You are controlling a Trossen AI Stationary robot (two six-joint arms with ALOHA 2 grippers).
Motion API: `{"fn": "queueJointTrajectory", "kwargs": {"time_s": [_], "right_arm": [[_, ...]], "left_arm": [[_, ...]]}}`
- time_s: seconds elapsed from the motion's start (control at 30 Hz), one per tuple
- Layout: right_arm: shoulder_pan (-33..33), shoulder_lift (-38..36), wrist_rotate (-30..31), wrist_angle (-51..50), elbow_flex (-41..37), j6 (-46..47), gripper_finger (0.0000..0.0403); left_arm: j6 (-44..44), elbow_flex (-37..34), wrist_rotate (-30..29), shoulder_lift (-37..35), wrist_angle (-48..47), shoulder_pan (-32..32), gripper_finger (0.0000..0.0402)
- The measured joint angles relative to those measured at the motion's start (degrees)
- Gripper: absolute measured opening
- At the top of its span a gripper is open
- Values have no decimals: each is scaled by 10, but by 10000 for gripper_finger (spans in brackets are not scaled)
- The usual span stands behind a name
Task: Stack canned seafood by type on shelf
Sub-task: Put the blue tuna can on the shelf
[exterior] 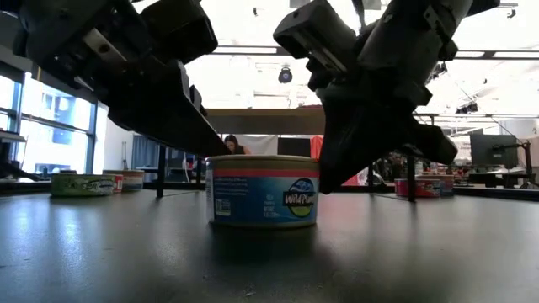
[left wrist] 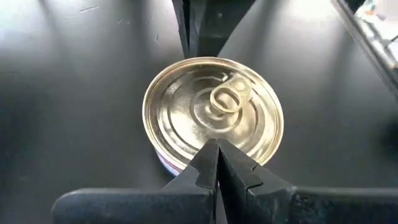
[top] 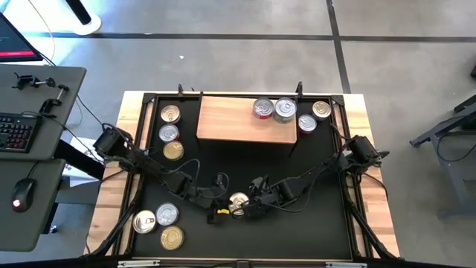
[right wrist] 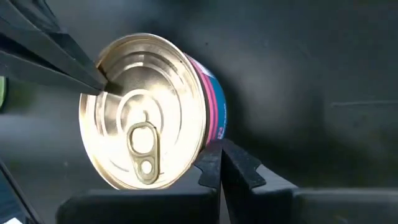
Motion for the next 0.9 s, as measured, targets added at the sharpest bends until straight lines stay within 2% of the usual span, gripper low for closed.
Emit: {"fn": "queueJointTrajectory", "kwargs": {"time_s": [0.17,0.33,0.6,0.77,0.9], "right_arm": [[2,0,-6,2,9,2,0],[12,0,-3,-30,63,-20,0],[14,-1,31,-66,137,-54,0],[15,-2,32,-96,176,-96,0],[14,-1,32,-170,239,-187,0]], "left_arm": [[-3,1,-1,16,6,-5,0],[-4,1,-3,24,1,-16,0],[-4,0,-41,31,-34,-24,0],[-14,-1,-21,19,-92,-24,0],[-40,-1,-18,-26,-206,-28,0]]}}
